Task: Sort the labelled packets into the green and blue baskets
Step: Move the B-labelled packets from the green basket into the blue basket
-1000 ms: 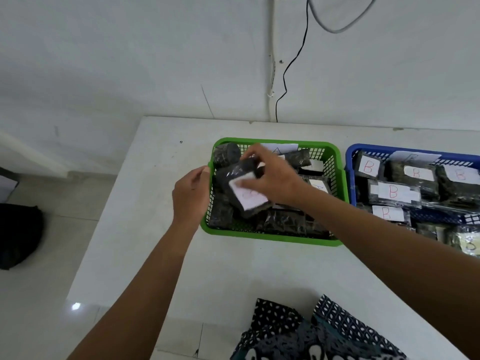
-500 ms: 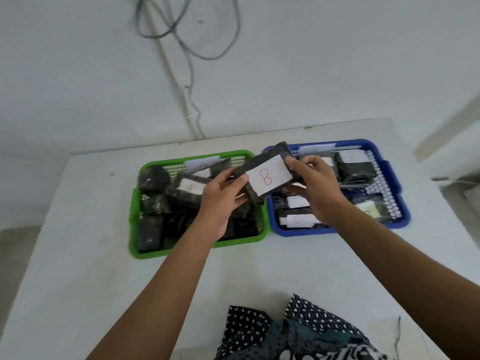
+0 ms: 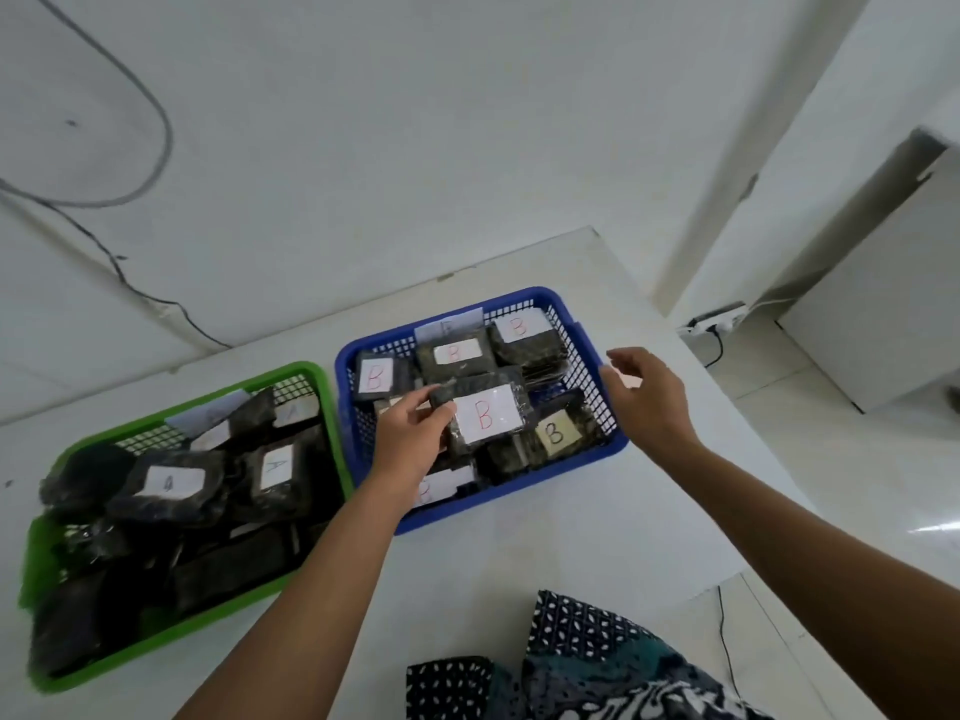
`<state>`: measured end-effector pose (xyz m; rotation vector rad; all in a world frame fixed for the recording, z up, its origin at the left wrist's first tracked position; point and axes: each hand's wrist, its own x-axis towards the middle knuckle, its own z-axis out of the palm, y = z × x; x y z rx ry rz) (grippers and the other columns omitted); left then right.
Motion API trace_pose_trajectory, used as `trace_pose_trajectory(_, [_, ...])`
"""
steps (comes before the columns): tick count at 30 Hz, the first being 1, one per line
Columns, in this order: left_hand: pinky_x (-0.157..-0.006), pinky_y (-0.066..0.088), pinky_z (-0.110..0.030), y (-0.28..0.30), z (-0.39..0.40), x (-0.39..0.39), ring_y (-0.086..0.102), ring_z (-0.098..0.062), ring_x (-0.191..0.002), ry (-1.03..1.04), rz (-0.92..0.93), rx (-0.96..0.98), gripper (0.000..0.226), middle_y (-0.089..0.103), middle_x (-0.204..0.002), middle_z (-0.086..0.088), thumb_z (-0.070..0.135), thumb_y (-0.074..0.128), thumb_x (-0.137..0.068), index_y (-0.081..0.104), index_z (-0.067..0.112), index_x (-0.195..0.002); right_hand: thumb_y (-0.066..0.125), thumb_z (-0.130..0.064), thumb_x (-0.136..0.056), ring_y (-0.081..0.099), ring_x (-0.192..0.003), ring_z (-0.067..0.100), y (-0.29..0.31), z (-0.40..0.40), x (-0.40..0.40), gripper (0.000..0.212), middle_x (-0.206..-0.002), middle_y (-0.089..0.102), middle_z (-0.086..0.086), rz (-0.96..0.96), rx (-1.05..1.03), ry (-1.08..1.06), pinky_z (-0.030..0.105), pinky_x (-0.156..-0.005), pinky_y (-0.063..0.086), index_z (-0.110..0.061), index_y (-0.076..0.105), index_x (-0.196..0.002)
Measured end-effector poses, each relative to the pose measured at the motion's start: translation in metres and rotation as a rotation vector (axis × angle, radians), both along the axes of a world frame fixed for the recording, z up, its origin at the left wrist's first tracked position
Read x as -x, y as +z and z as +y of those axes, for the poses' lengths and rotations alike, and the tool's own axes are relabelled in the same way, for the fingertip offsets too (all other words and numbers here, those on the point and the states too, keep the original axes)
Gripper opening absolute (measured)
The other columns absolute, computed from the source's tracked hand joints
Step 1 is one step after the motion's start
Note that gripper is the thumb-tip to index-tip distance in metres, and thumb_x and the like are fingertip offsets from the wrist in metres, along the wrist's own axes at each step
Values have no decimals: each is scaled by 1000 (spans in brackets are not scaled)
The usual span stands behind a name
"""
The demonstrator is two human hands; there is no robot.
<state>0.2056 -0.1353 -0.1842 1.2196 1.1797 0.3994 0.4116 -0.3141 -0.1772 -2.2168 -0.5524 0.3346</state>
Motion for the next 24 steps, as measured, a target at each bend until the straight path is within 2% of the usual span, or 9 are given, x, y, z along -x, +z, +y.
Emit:
trace_pose_trajectory(2, [-72,62,-32,-2,-1,-13,74,-15,-89,14,30,14,27,76,-98,2,17,72,-91,69,28,-115,59,-32,-99,59,-114,17,-9,9,-7,39,-126,64,2,49,22,8,34,-96,49,-14,59,-133])
trace_pose_trajectory(5, [-68,60,-26,-2,-5,-26,72,-12,-91,-39,47,67,32,74,-100,6,16,72,-91,66,33,-117,48,-37,-103,61,-110,18,-21,23,-11,39,-124,66,0,221,1,31,31,-90,46,-18,57,-136])
trace_pose_trajectory(9, [-68,60,-24,-5,-17,-36,73,-14,-91,-214,87,111,32,75,-102,-3,10,74,-88,69,20,-118,34,-37,-106,64,-97,22,-30,29,-21,38,-102,72,1,451,-107,37,40,-87,49,-19,68,-108])
trace_pose_trajectory(12, [-68,60,-24,-11,-28,-43,72,-12,-90,-256,129,39,32,75,-102,-1,11,74,-88,68,25,-117,35,-38,-106,68,-93,23,-36,26,-29,41,-93,74,2,566,-129,57,42,-87,54,-18,69,-97])
trace_pose_trajectory(16, [-84,61,-37,-21,-46,-54,71,-13,-94,-288,206,-133,37,74,-107,2,17,78,-86,69,24,-121,34,-41,-107,68,-89,22,-44,25,-26,44,-91,74,3,529,-129,55,42,-84,54,-17,68,-95])
trace_pose_trajectory(18, [-88,59,-37,-22,-50,-57,71,-11,-92,-295,251,-228,42,74,-105,5,22,80,-84,69,23,-124,32,-42,-107,69,-90,22,-46,26,-23,43,-92,73,1,484,-107,56,43,-84,57,-20,66,-95])
trace_pose_trajectory(20, [-89,58,-34,-20,-50,-57,70,-8,-92,-328,291,-308,47,73,-108,6,27,80,-83,67,23,-128,30,-42,-107,68,-90,22,-46,29,-21,41,-92,71,1,414,-70,55,43,-83,56,-22,64,-94])
trace_pose_trajectory(22, [-85,56,-24,-17,-48,-54,66,-5,-95,-378,312,-404,50,69,-115,8,34,79,-84,65,25,-131,30,-42,-107,67,-92,23,-45,30,-20,39,-94,70,0,342,-29,55,42,-83,55,-23,62,-95])
trace_pose_trajectory(24, [-78,45,-9,-10,-43,-46,61,2,-95,-411,326,-555,48,64,-117,13,39,75,-86,64,29,-131,33,-45,-106,65,-107,23,-44,30,-17,35,-116,69,2,303,16,63,44,-89,55,-25,59,-119])
